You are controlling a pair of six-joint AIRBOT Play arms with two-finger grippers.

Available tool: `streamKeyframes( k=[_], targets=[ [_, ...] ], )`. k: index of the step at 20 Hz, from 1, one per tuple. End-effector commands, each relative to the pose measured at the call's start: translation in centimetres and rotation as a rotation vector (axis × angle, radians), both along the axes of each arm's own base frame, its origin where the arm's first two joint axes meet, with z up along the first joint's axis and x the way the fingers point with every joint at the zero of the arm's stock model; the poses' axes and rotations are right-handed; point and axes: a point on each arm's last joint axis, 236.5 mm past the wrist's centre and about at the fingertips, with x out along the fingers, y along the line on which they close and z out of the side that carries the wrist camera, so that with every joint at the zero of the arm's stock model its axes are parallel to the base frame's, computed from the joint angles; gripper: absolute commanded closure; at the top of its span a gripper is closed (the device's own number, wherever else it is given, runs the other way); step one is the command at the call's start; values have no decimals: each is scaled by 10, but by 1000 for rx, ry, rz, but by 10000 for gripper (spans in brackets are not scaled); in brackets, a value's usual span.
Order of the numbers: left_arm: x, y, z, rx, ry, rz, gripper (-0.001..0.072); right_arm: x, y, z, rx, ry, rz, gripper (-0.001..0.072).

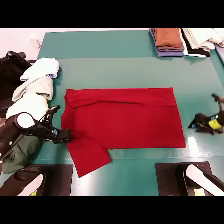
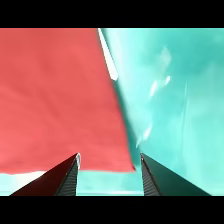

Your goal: Fold the shirts.

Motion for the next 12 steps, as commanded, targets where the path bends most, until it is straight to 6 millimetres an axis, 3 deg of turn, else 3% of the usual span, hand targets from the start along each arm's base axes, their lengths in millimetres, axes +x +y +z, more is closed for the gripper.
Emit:
streamKeyframes(
  k=[1,3,5,6,10,12],
  targets=[
    [13,-1,14,-4,-51,-10,682,-44,10,-41,76,149,-63,253],
    [12,-1,14,-4,-47,-12,682,-47,21,-54,103,162,-63,254],
    [12,-1,14,-4,-45,-12,682,-37,29,-60,105,126,-45,265],
    [11,-1,14,-4,-43,-14,681,-33,30,-60,94,113,-23,305],
    [-7,0,15,4,19,-68,683,-25,47,-41,96,128,139,627],
    [-14,7,19,32,44,-99,682,-22,53,-29,84,114,196,694]
  ],
)
